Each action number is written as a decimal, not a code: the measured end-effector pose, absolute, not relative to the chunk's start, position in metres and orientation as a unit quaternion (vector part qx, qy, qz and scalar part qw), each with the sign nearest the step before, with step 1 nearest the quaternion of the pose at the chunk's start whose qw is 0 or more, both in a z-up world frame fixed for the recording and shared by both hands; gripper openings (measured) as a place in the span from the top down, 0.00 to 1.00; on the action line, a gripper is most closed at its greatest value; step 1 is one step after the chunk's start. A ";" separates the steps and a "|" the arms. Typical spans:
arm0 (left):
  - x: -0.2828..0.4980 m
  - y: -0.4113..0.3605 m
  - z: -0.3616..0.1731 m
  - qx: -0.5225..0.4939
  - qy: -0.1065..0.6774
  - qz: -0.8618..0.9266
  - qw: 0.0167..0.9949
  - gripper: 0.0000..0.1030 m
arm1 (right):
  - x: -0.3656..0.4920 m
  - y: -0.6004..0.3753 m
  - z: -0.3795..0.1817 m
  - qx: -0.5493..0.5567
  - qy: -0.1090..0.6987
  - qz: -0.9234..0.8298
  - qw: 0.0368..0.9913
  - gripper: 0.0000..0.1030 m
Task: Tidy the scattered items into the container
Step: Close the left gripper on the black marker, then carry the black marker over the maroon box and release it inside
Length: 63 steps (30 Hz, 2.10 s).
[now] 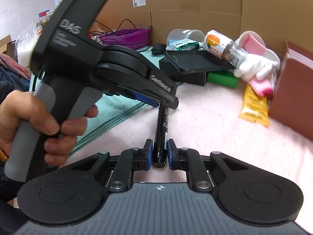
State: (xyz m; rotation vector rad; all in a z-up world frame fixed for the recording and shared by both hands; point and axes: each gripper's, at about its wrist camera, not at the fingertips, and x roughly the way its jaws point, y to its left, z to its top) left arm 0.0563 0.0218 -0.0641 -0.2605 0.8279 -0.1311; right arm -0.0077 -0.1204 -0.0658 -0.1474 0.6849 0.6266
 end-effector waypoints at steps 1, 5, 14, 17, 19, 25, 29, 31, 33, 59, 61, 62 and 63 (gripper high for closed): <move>0.054 0.020 -0.065 -0.122 0.399 -0.064 0.907 0.57 | -0.009 -0.122 -0.066 -0.068 0.331 0.301 0.892 0.82; 0.053 0.014 -0.066 -0.105 0.396 -0.059 0.910 0.60 | -0.005 -0.120 -0.066 -0.060 0.333 0.288 0.896 0.82; 0.049 0.003 -0.066 -0.066 0.391 -0.062 0.916 0.50 | -0.006 -0.113 -0.068 -0.074 0.324 0.278 0.901 0.80; 0.047 0.000 -0.067 -0.052 0.386 -0.054 0.919 0.66 | -0.005 -0.109 -0.069 -0.084 0.317 0.277 0.903 0.83; 0.045 0.004 -0.066 -0.064 0.388 -0.052 0.918 0.69 | -0.006 -0.109 -0.069 -0.082 0.317 0.275 0.904 0.84; 0.037 -0.001 -0.053 -0.085 0.385 -0.064 0.917 0.74 | -0.015 -0.115 -0.061 -0.060 0.314 0.278 0.906 0.84; 0.034 -0.019 -0.039 -0.079 0.369 -0.082 0.922 0.74 | -0.021 -0.133 -0.052 -0.041 0.305 0.267 0.913 0.84; 0.033 -0.031 -0.030 -0.071 0.359 -0.094 0.926 0.74 | -0.024 -0.142 -0.046 -0.035 0.297 0.259 0.918 0.84; 0.036 -0.043 -0.020 -0.069 0.351 -0.109 0.927 0.74 | -0.028 -0.151 -0.039 -0.034 0.285 0.247 0.925 0.84; 0.173 -0.162 0.066 -0.042 0.274 -0.226 0.934 0.74 | 0.069 -0.253 0.040 -0.003 0.164 0.137 0.977 0.84; 0.187 -0.164 0.061 -0.045 0.280 -0.227 0.932 0.74 | 0.084 -0.255 0.036 0.003 0.168 0.138 0.976 0.84; 0.193 -0.165 0.059 -0.044 0.282 -0.228 0.931 0.74 | 0.091 -0.256 0.034 0.005 0.170 0.138 0.976 0.84; 0.199 -0.166 0.057 -0.045 0.284 -0.228 0.930 0.74 | 0.098 -0.257 0.032 0.005 0.171 0.139 0.975 0.84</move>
